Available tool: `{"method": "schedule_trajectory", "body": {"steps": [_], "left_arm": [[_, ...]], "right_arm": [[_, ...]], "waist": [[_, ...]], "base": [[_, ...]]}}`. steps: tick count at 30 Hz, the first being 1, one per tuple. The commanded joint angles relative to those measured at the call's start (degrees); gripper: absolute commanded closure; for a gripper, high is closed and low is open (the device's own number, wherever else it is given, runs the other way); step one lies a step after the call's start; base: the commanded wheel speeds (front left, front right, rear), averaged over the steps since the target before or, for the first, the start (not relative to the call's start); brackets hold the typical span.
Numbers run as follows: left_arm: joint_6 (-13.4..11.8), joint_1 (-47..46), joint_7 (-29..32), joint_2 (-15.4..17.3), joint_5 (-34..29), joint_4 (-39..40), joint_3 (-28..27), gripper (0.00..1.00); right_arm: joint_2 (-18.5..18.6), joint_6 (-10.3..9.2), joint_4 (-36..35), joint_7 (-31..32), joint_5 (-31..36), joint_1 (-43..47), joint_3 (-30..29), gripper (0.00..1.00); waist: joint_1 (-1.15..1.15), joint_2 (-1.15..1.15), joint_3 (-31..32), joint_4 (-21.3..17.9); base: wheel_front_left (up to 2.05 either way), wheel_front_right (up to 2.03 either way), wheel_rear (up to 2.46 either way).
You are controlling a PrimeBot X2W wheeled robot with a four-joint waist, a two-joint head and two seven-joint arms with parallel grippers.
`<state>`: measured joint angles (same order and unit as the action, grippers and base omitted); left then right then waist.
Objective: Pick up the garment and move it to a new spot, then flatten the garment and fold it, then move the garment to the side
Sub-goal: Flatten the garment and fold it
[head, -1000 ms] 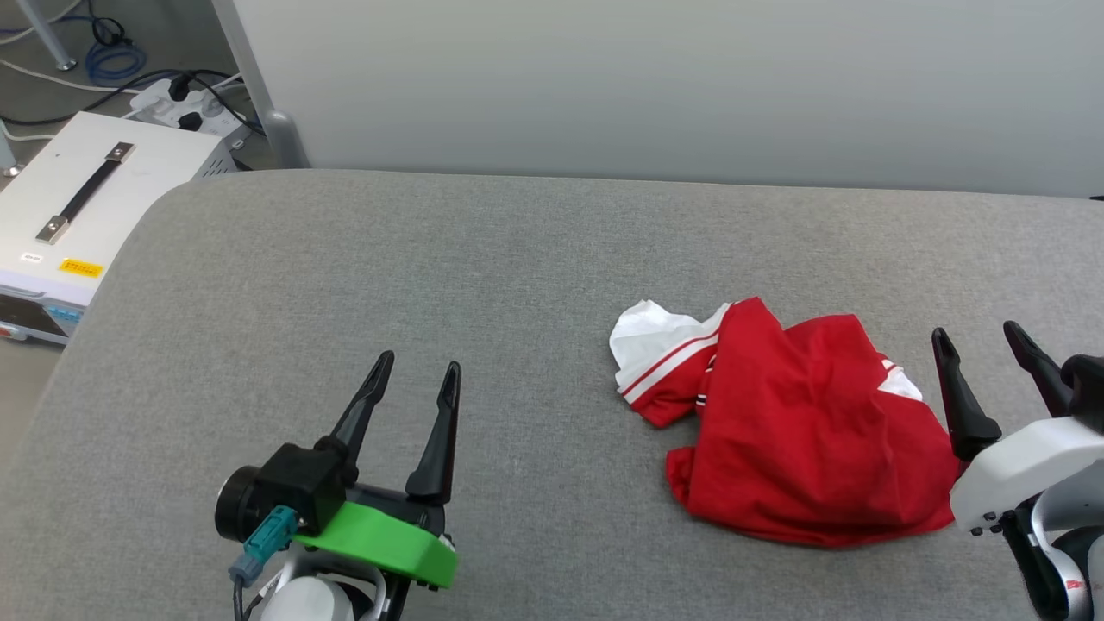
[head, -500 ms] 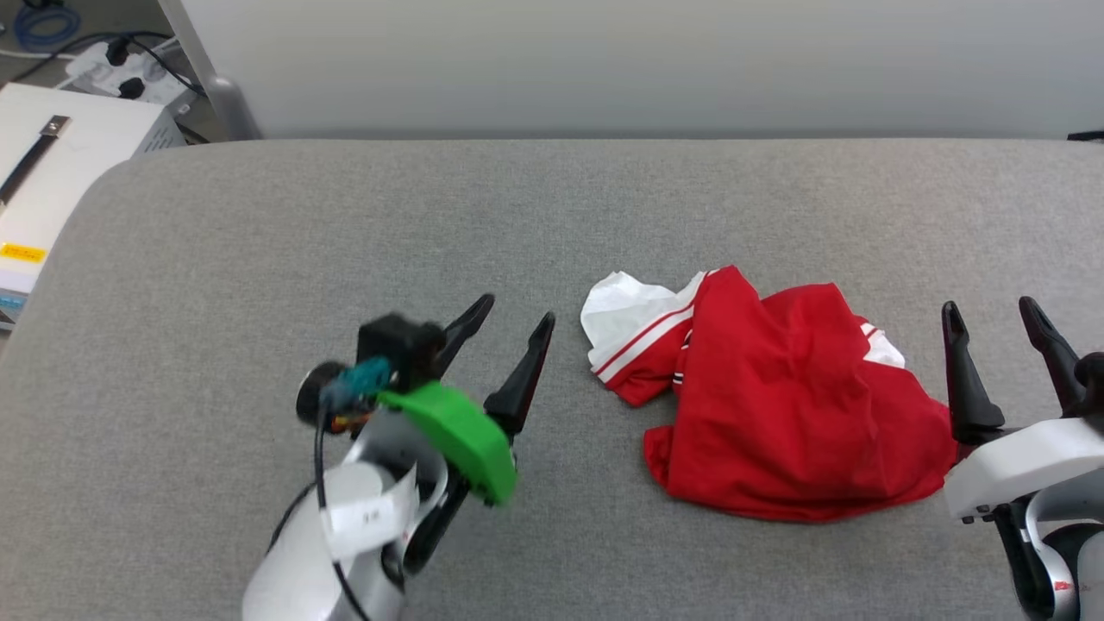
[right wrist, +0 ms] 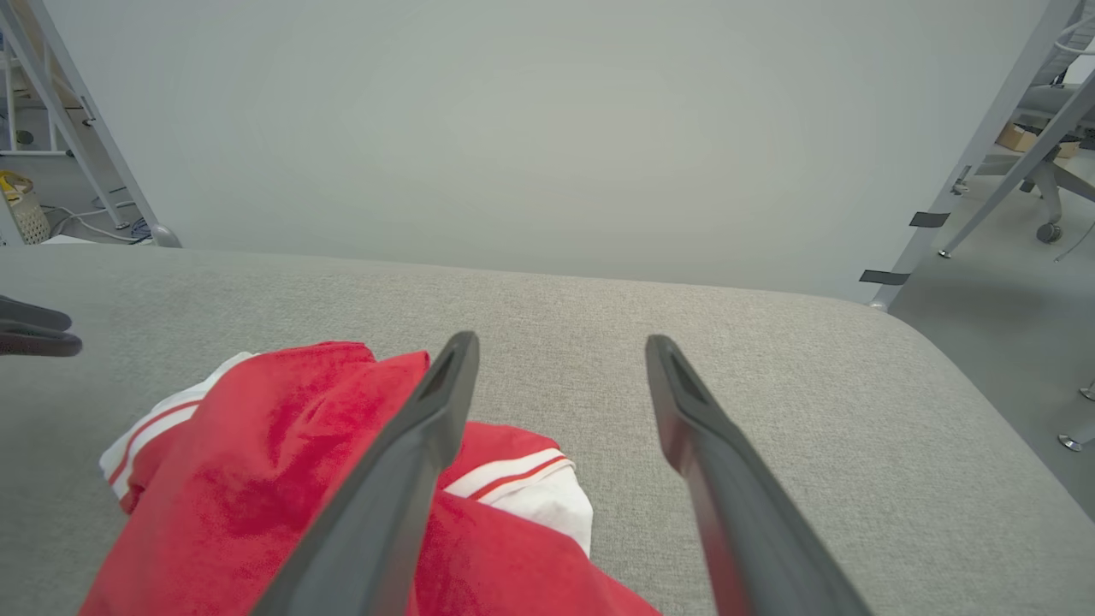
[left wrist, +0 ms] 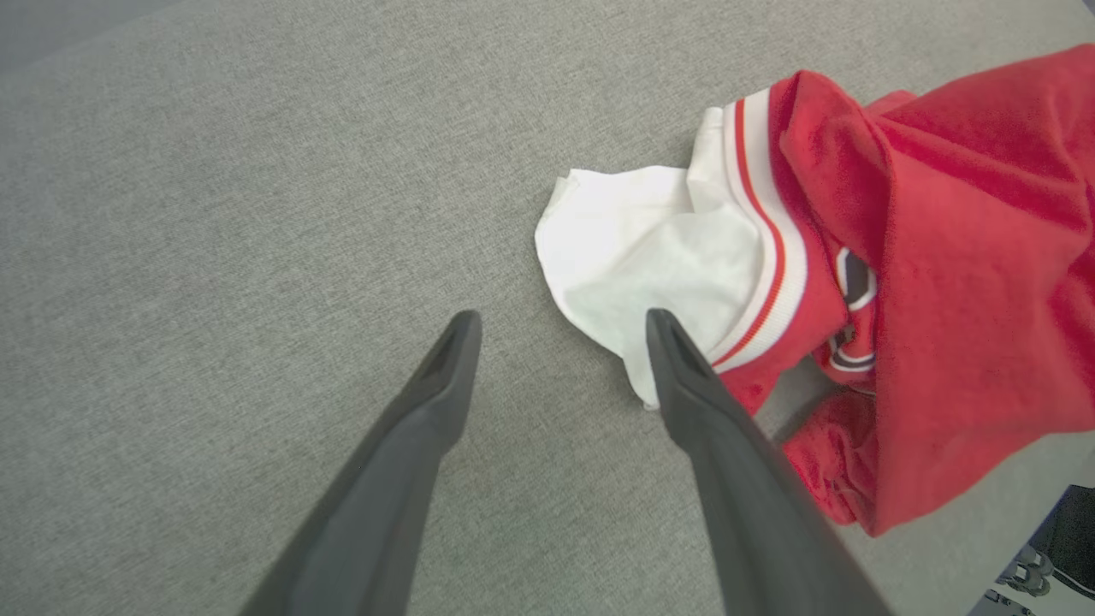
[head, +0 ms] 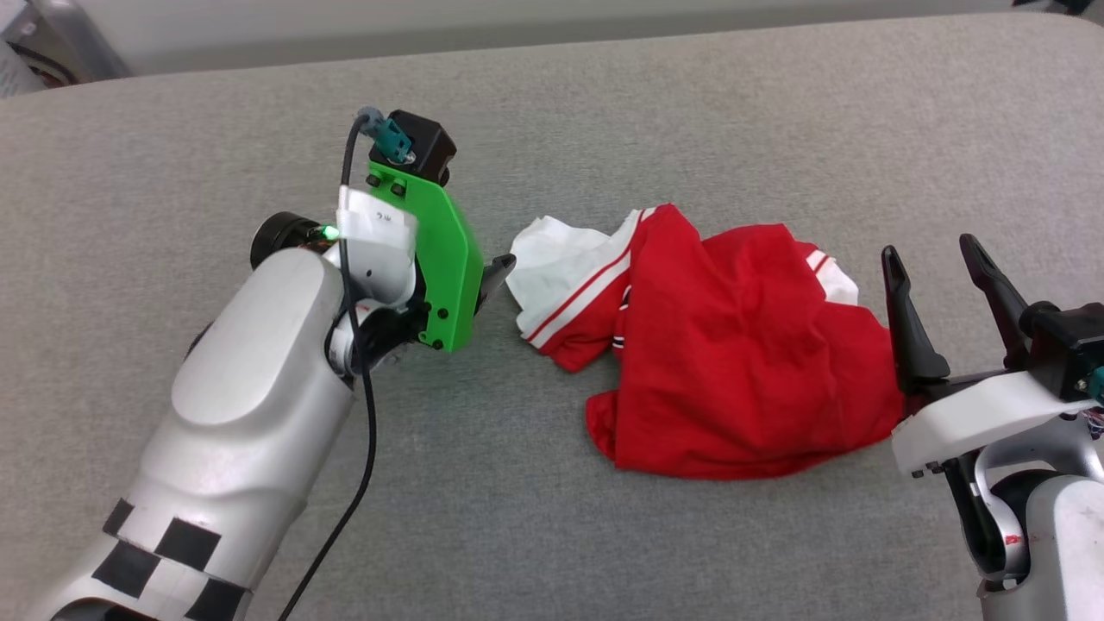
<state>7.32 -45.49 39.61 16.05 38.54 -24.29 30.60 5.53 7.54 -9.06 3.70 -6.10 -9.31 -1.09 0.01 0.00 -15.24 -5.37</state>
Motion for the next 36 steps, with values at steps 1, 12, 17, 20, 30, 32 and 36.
{"method": "schedule_trajectory", "body": {"steps": [1,12,17,20,30,32,36], "left_arm": [[0.1,-1.9,2.0,0.0,1.2,-0.8,0.2,0.0],[-0.2,-5.9,5.2,1.9,1.9,-6.2,0.8,0.0],[-0.1,-6.1,2.7,3.1,-0.9,-8.8,3.2,0.0],[0.1,-4.7,4.0,3.9,-0.5,-9.7,6.7,0.22],[0.2,-4.7,-5.0,5.2,4.9,-9.0,6.3,1.0],[0.1,-5.3,-14.4,5.9,5.1,-8.3,3.1,1.0],[-0.7,-4.5,-21.6,6.9,5.4,-7.2,0.0,1.0]], "right_arm": [[-0.4,-0.05,0.4,-0.8,0.3,-1.1,0.2,0.0],[-1.9,-0.05,2.9,-4.2,0.4,-2.8,2.1,0.0],[-2.1,-0.05,3.9,-4.9,0.5,-3.0,2.5,0.0],[-2.1,-0.05,4.4,-4.9,0.5,-3.1,2.8,0.0],[-0.4,-0.05,4.6,-4.0,0.2,-2.9,2.8,0.0],[0.8,-0.05,5.0,-2.6,-0.3,-2.3,2.2,0.0],[1.5,-0.05,5.3,-1.2,-0.6,-1.3,1.9,0.0]], "waist": [[-0.01,0.0,-4.0,-4.3],[-0.01,0.0,-7.3,-8.9],[-0.01,0.0,-7.5,-9.5],[-0.01,0.0,-7.3,-9.4],[-0.01,0.0,-4.1,-6.3],[-0.01,0.0,-1.8,-3.5],[-0.01,0.0,0.0,-1.0]], "base": [[0.0,0.0,0.0],[0.0,0.0,0.0],[0.0,0.0,0.0],[0.0,0.0,0.0],[0.0,0.0,0.0],[0.0,0.0,0.0],[0.0,0.0,0.0]]}}
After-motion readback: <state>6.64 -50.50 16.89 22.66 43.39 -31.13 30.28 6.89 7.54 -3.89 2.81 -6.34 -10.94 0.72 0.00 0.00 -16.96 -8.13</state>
